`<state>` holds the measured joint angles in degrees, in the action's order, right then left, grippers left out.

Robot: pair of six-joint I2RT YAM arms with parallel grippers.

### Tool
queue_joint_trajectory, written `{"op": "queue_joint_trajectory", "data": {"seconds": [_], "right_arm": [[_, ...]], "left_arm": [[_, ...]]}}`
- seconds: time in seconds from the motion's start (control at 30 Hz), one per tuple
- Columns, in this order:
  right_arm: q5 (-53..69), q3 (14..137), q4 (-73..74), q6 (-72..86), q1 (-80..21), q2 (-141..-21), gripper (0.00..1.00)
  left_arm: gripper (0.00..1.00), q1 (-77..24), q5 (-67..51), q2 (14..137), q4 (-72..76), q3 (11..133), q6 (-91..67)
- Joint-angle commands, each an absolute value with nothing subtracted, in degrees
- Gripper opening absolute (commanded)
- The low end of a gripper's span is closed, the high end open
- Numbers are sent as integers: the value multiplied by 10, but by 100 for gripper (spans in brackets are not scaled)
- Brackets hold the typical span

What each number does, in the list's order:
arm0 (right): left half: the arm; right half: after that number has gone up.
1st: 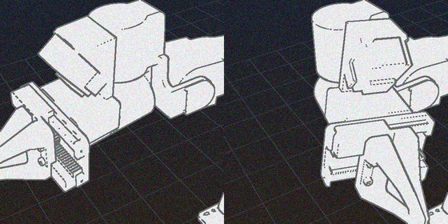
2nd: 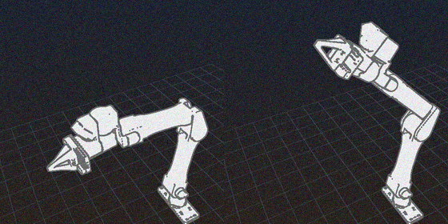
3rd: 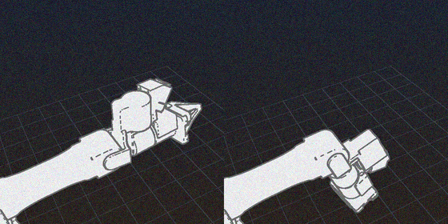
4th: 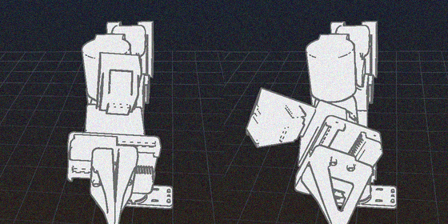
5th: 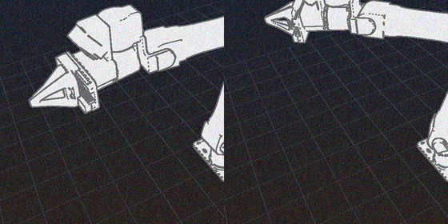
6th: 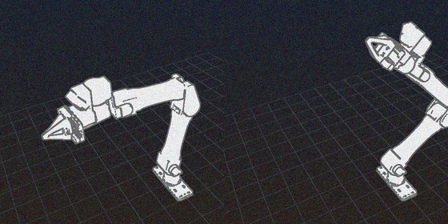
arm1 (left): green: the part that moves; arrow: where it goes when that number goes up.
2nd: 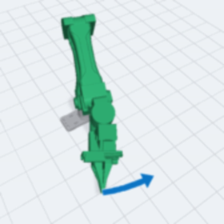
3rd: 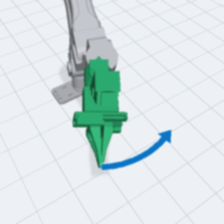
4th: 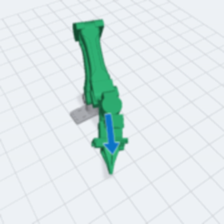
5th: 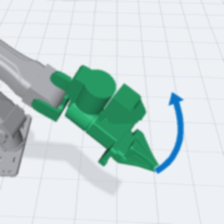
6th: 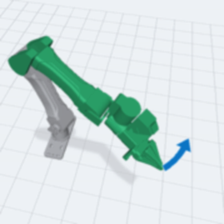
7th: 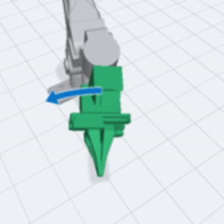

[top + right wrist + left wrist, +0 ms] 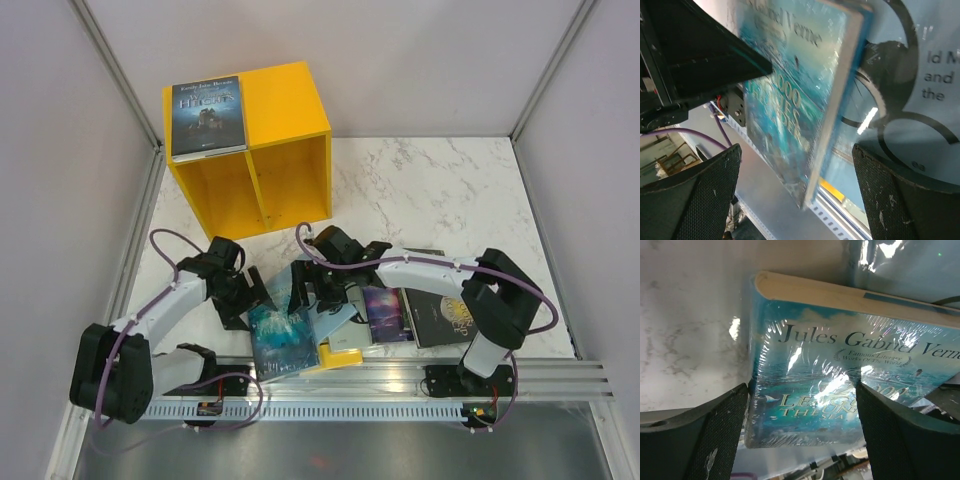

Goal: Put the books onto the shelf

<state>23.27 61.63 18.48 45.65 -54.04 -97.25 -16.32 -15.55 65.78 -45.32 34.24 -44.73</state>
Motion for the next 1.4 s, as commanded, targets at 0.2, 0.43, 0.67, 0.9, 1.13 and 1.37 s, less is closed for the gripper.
{"op": "queue_joint_trajectory", "data": {"seconds": [0.2, 0.43, 0.67, 0.9, 1.13, 1.37], "right_arm": [[226, 563, 146, 485, -547, -1044, 93], [223, 541, 120, 498, -546, -1029, 86], [62, 577, 346, 445, -546, -1008, 93], [179, 499, 202, 474, -546, -1020, 91], [260, 443, 26, 517, -544, -1012, 77], [251, 439, 16, 517, -534, -995, 54]], "left_arm": [[86, -191, -206, 705, -271, 254, -531], [86, -191, -261, 683, -151, 213, -561], [86, -190, -279, 655, -109, 188, -566], [86, -190, -334, 682, 45, 141, -611], [88, -191, -417, 770, 293, 90, -684], [54, -190, -418, 717, 247, 87, -679]]}}
